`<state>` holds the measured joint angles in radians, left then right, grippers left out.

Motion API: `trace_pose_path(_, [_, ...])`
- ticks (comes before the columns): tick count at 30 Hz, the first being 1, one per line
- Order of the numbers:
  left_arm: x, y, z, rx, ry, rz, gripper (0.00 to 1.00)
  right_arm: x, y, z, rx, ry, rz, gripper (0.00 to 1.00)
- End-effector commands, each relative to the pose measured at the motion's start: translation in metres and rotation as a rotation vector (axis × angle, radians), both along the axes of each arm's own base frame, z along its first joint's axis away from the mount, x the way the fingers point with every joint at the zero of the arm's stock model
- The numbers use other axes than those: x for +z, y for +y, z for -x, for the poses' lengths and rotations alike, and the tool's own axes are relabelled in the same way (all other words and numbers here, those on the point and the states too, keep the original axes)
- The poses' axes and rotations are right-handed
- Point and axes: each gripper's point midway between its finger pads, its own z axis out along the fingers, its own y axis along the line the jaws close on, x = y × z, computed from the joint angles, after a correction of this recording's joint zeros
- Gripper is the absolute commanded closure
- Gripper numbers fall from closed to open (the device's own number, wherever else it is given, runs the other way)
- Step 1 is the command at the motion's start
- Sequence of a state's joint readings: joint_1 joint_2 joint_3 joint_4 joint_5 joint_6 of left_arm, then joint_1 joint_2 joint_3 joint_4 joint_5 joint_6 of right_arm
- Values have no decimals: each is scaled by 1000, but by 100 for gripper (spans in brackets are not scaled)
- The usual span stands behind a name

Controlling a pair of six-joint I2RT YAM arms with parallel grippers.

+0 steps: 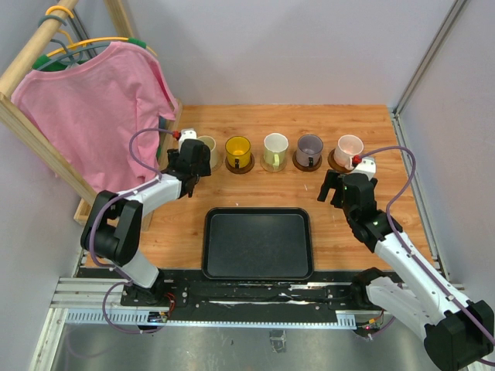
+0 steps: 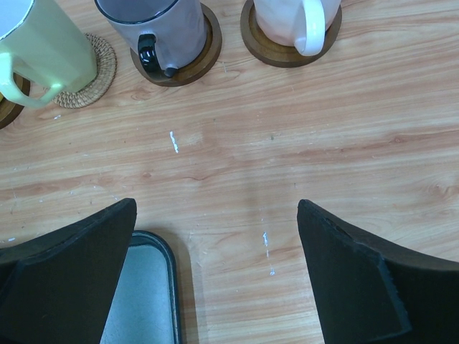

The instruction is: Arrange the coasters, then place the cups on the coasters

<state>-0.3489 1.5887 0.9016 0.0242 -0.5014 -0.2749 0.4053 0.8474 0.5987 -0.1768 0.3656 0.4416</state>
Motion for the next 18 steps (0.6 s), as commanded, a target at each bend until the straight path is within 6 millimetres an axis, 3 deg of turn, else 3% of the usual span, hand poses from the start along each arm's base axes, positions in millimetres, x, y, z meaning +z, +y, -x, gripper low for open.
trace_pose_path(1, [19,2,2,0,-50,32,17,2,-5,0,-21,-12,-8,5])
trace_pose_path(9, [63,-8,19,-77,-131,120,14,19,-28,0,-108,-46,70,1])
trace_pose_path(18, [117,17,59,21,-307,200,9,44,-81,9,-326,-89,141,2])
